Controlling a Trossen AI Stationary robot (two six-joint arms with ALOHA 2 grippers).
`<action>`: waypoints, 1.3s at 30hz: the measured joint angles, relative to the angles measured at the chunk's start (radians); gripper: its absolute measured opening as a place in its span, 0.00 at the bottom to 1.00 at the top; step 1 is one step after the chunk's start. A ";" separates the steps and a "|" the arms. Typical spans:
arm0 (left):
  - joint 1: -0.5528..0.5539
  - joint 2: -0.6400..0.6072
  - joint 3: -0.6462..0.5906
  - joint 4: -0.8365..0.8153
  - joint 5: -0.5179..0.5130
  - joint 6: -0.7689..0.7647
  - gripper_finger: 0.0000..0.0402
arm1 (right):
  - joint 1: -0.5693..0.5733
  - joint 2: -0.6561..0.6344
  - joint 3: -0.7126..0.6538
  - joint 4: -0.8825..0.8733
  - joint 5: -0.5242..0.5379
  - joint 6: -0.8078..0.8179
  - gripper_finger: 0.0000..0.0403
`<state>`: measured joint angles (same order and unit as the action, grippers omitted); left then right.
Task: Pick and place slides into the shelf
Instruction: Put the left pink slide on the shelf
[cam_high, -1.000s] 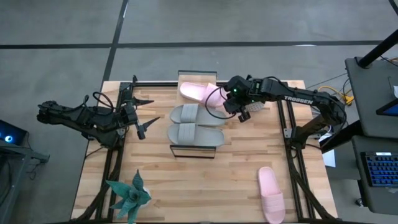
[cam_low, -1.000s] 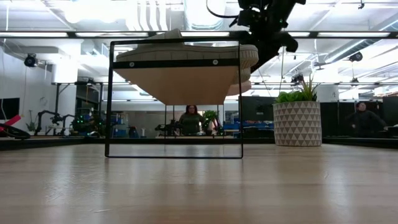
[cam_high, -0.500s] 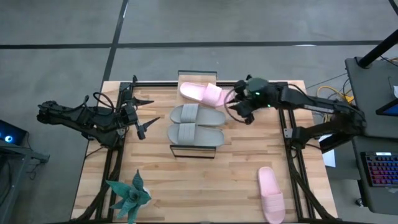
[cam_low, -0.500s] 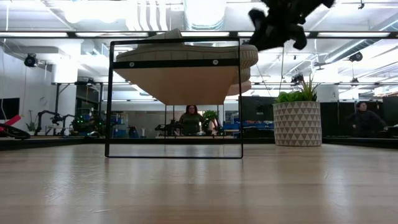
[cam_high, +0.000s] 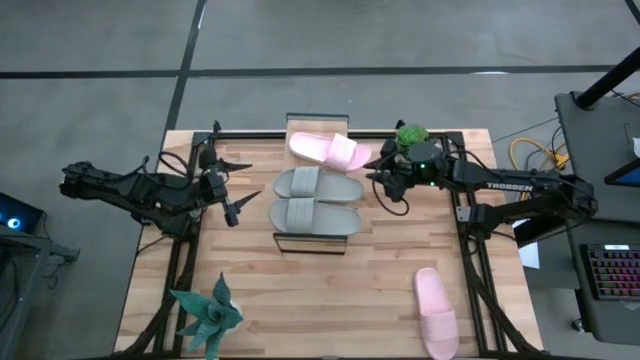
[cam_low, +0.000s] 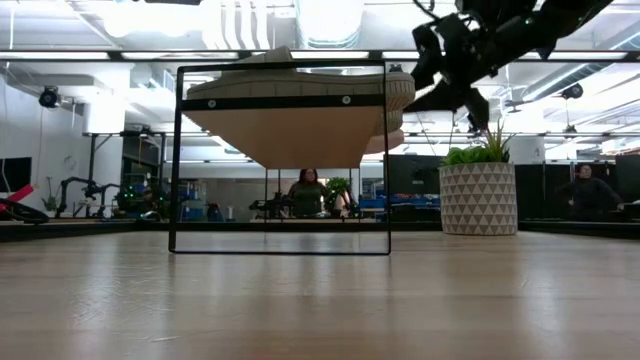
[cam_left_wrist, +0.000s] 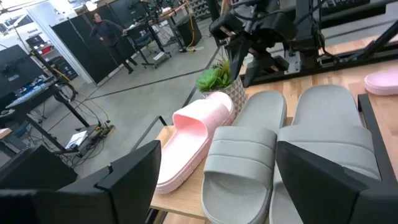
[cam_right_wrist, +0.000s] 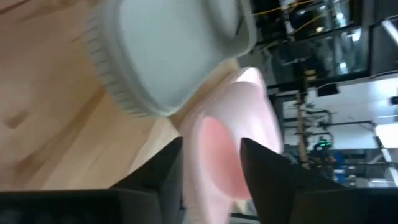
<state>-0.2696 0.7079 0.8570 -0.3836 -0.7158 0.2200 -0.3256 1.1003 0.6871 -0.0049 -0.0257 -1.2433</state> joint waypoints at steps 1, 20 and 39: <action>0.000 0.007 0.000 0.000 0.000 0.000 0.75 | 0.000 0.006 -0.002 -0.004 0.001 0.006 0.39; 0.000 0.017 0.000 0.001 -0.052 0.028 0.75 | -0.009 0.149 0.003 0.106 0.134 -0.031 0.51; 0.000 0.016 0.000 0.000 -0.052 0.029 0.75 | -0.038 0.220 0.012 0.174 0.158 -0.059 0.24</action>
<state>-0.2695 0.7242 0.8570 -0.3832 -0.7677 0.2489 -0.3634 1.3199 0.6994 0.1690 0.1318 -1.3025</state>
